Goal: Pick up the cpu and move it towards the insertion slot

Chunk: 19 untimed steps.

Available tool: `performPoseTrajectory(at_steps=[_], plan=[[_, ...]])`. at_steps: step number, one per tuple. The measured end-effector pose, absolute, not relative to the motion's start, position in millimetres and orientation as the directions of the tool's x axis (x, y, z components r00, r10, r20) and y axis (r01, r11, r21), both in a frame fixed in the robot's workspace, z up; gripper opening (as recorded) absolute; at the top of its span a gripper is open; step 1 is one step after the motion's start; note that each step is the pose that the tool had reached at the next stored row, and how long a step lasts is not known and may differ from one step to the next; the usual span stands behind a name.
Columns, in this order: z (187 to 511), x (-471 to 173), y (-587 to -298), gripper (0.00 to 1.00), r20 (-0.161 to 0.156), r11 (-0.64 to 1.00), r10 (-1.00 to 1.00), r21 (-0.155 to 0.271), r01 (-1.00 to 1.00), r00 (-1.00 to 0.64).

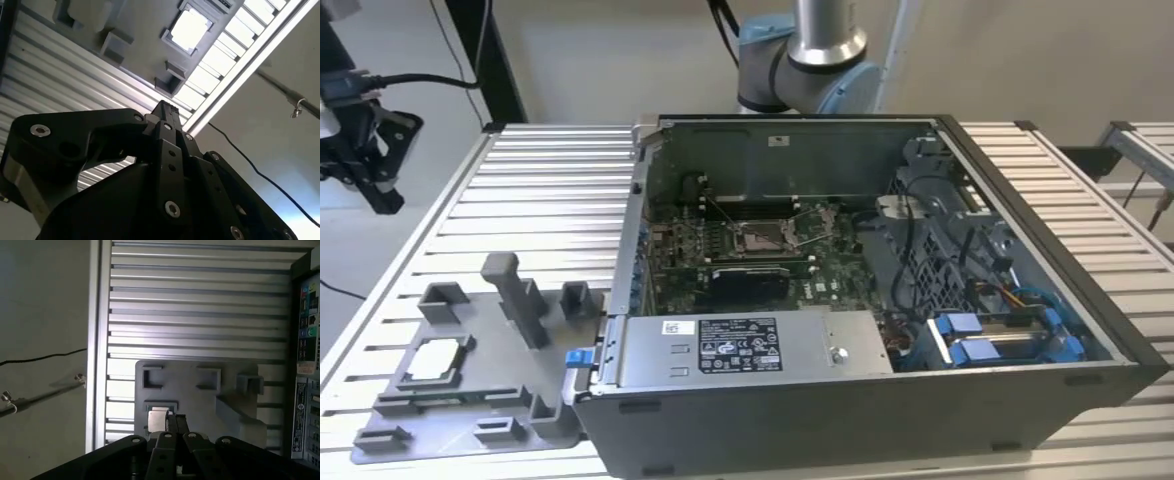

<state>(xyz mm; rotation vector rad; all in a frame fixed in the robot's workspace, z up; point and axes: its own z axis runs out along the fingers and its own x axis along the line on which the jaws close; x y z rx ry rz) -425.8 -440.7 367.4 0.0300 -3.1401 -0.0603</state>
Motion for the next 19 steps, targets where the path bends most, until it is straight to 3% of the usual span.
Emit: performPoseTrajectory(at_steps=[19], plan=[[365,-433,-459,0.00,0.000,0.999,-0.030,0.039,-0.030,-1.000]])
